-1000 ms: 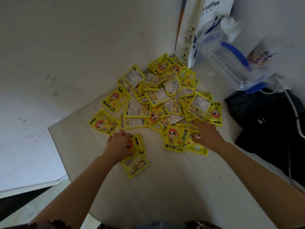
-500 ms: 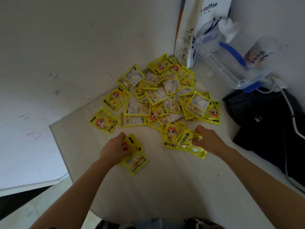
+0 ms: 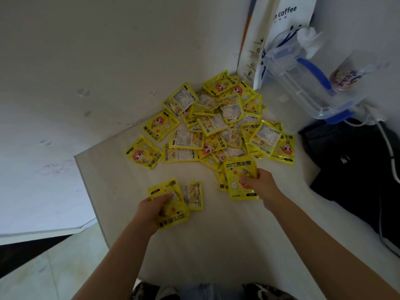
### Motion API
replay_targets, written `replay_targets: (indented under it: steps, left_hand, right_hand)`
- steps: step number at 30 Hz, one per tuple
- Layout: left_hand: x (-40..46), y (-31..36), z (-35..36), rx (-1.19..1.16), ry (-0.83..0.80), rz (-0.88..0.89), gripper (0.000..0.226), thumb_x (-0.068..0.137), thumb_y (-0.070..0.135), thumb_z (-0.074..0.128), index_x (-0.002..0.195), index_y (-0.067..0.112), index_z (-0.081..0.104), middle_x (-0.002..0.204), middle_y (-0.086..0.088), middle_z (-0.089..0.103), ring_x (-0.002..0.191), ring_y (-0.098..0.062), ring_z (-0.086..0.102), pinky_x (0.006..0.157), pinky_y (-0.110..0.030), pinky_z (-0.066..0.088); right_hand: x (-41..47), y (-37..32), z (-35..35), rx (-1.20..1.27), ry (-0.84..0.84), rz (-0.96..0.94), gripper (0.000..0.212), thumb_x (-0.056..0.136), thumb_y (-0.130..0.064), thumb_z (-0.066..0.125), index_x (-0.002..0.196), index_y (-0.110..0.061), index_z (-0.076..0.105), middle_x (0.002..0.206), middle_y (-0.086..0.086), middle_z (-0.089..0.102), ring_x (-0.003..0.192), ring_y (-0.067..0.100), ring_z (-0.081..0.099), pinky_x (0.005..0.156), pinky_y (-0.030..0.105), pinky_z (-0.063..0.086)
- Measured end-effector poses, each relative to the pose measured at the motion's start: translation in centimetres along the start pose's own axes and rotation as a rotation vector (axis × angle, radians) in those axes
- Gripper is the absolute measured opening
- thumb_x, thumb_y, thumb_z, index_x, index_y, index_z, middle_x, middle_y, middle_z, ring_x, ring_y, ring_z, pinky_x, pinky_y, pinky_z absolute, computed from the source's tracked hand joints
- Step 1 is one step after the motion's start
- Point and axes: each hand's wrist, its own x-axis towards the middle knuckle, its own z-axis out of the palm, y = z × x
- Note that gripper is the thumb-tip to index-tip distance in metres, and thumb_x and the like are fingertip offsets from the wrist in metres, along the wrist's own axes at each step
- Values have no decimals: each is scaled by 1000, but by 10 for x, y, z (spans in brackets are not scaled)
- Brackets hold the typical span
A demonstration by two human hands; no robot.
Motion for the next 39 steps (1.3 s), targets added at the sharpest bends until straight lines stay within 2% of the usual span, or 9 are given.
replay_targets:
  steps: [5, 10, 17, 20, 23, 28, 34, 37, 39]
  left_hand:
    - [0, -11, 10, -128, 46, -74, 29, 75, 6, 78, 103, 3, 68, 86, -16, 73, 77, -33, 70, 66, -52, 59]
    - [5, -17, 17, -237, 115, -146, 28, 80, 8, 74, 106, 4, 64, 88, -15, 68, 54, -26, 67, 49, -48, 57]
    - [6, -15, 33, -303, 164, -98, 30, 82, 8, 72, 109, 4, 62, 98, -16, 69, 67, -31, 68, 75, -59, 55]
    - [10, -9, 36, -331, 194, -72, 28, 83, 8, 72, 109, 6, 62, 104, -17, 68, 87, -36, 68, 80, -61, 53]
    - [12, -5, 39, -331, 213, -70, 29, 81, 10, 74, 108, 8, 63, 104, -16, 69, 84, -35, 69, 78, -61, 53]
    - [15, 1, 50, -301, 234, -41, 23, 80, 12, 75, 100, 9, 64, 95, -12, 69, 66, -29, 67, 60, -47, 58]
    - [11, 6, 61, -227, 287, 89, 14, 80, 11, 74, 76, 16, 62, 81, -6, 65, 53, -22, 56, 64, -43, 56]
    - [6, 6, 61, -245, 269, 158, 13, 80, 9, 74, 87, 13, 65, 79, -6, 67, 59, -21, 63, 46, -31, 54]
    - [3, 6, 59, -254, 255, 196, 21, 80, 8, 74, 99, 9, 67, 85, -8, 69, 64, -21, 65, 44, -29, 54]
  right_hand:
    - [14, 12, 24, -84, 175, 59, 32, 72, -32, 72, 93, -9, 66, 98, 18, 67, 99, 37, 64, 81, 51, 55]
    - [12, 3, 36, -180, 253, 71, 42, 82, -31, 67, 111, -2, 58, 114, 23, 57, 116, 39, 44, 94, 45, 43]
    - [12, -4, 44, -118, 246, 71, 47, 78, -31, 72, 115, -5, 57, 114, 18, 62, 116, 38, 51, 95, 50, 45]
    - [11, -2, 41, -57, 239, 77, 39, 78, -28, 72, 108, -5, 61, 105, 15, 65, 102, 36, 60, 84, 45, 51]
    - [9, 2, 37, -12, 228, 81, 33, 79, -26, 71, 103, -5, 62, 98, 14, 67, 92, 33, 64, 73, 38, 52]
    - [8, 9, 31, -21, 235, 60, 34, 79, -28, 72, 103, -7, 61, 100, 13, 66, 93, 33, 64, 82, 48, 54]
    - [4, 22, 20, 42, 222, 39, 33, 76, -31, 73, 98, -10, 61, 96, 12, 68, 89, 32, 67, 80, 51, 56]
    - [0, 25, 12, 110, 182, 7, 27, 79, -28, 74, 96, -11, 61, 96, 11, 68, 88, 31, 68, 80, 52, 56]
    - [-5, 25, 8, 146, 156, -6, 22, 81, -25, 73, 96, -14, 61, 97, 11, 68, 90, 30, 68, 82, 50, 56]
